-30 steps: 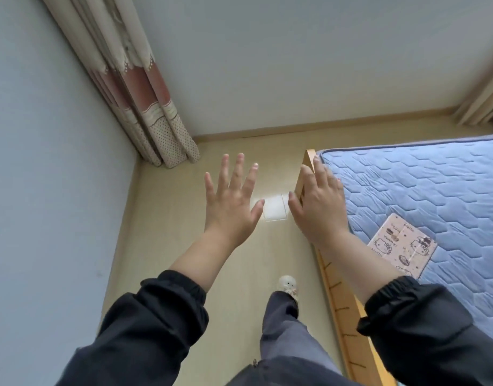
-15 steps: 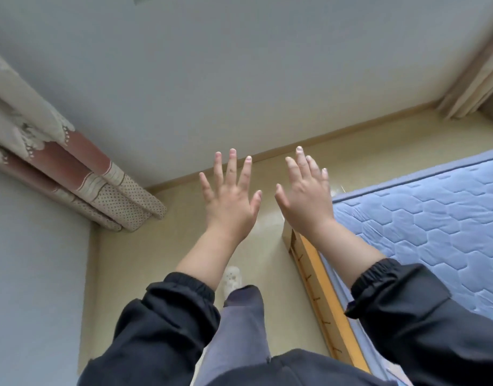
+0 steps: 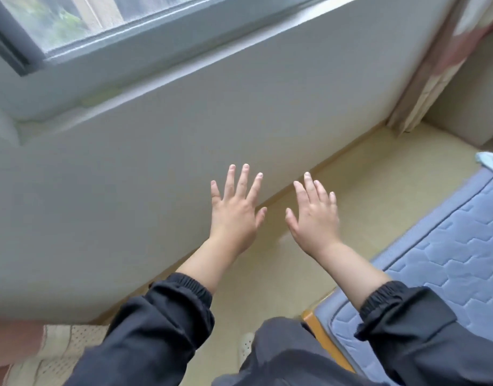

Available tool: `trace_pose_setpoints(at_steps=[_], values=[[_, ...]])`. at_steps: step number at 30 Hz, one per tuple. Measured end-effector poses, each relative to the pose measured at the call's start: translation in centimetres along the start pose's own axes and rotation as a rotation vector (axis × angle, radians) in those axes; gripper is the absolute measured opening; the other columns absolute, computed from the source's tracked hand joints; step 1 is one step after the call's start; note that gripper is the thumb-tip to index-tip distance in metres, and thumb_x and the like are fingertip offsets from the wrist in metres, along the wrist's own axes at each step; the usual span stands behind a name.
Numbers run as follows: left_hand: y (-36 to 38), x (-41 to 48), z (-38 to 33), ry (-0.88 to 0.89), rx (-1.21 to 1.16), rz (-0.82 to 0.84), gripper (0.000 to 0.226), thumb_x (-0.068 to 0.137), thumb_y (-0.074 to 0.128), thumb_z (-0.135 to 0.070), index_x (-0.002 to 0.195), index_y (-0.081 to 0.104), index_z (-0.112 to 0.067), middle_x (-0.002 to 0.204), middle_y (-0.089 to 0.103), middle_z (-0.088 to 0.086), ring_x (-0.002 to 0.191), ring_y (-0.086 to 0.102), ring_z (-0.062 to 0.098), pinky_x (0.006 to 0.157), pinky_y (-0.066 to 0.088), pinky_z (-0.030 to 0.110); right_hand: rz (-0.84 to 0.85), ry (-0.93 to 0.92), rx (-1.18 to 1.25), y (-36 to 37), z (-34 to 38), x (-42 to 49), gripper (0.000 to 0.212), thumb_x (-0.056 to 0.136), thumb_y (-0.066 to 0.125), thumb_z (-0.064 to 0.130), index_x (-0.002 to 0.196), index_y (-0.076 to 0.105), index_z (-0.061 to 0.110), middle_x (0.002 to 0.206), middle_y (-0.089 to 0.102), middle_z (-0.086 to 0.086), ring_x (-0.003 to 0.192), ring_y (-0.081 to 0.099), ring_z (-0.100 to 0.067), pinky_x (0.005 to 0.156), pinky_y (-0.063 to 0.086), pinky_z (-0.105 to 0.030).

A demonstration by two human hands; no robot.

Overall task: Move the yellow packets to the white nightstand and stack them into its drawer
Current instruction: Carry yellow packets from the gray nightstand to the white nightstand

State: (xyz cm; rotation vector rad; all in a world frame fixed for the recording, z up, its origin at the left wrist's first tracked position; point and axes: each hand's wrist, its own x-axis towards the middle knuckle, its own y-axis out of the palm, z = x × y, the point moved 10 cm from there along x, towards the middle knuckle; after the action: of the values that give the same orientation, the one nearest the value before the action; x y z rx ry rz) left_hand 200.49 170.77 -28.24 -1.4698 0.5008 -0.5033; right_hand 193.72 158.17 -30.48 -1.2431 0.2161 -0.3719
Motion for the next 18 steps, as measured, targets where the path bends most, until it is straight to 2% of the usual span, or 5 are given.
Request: trace_pose_setpoints(at_steps=[5,9,12,18], values=[[0.3,11.2,-3.9,0.110,-0.049,-0.020,0.068,0.099,0.029,-0.048,0.153,-0.006,-0.027,0.161,-0.012,0.002,0.146,-0.019,0.026,0.114,-0.004,0.057,-0.080,0.121,-0.001,-2.1,-6.7,9.4,0.064,0.087,0.042,0.039,0.142,0.040,0.006,0.155,0.026,-0.015,0.140,0.029,-0.036,0.110,0.023,-0.058],[0.0,23.0,-9.3,0.211,-0.076,-0.055,0.068,0.099,0.031,-0.047,0.153,-0.005,-0.027,0.161,-0.011,0.002,0.146,-0.018,0.026,0.115,-0.003,0.055,-0.088,0.218,-0.070,-4.2,-15.7,17.4,0.067,0.093,0.048,0.039,0.149,0.027,0.010,0.159,0.014,-0.011,0.145,0.016,-0.031,0.114,0.013,-0.053],[0.8,33.7,-15.8,0.258,-0.103,-0.050,0.068,0.099,0.031,-0.046,0.153,-0.005,-0.026,0.161,-0.011,0.003,0.146,-0.018,0.027,0.115,-0.002,0.055,-0.108,0.356,-0.086,-5.9,-25.2,23.5,0.069,0.094,0.044,0.042,0.151,0.019,0.014,0.160,0.007,-0.008,0.147,0.009,-0.028,0.116,0.009,-0.051],[4.0,52.9,-31.6,0.427,-0.063,-0.014,0.069,0.099,0.034,-0.046,0.154,-0.002,-0.026,0.162,-0.008,0.003,0.147,-0.015,0.027,0.115,-0.001,0.055,-0.131,0.431,-0.072,-8.0,-40.9,39.0,0.069,0.095,0.040,0.044,0.152,0.014,0.016,0.161,0.003,-0.006,0.147,0.006,-0.026,0.117,0.007,-0.050]])
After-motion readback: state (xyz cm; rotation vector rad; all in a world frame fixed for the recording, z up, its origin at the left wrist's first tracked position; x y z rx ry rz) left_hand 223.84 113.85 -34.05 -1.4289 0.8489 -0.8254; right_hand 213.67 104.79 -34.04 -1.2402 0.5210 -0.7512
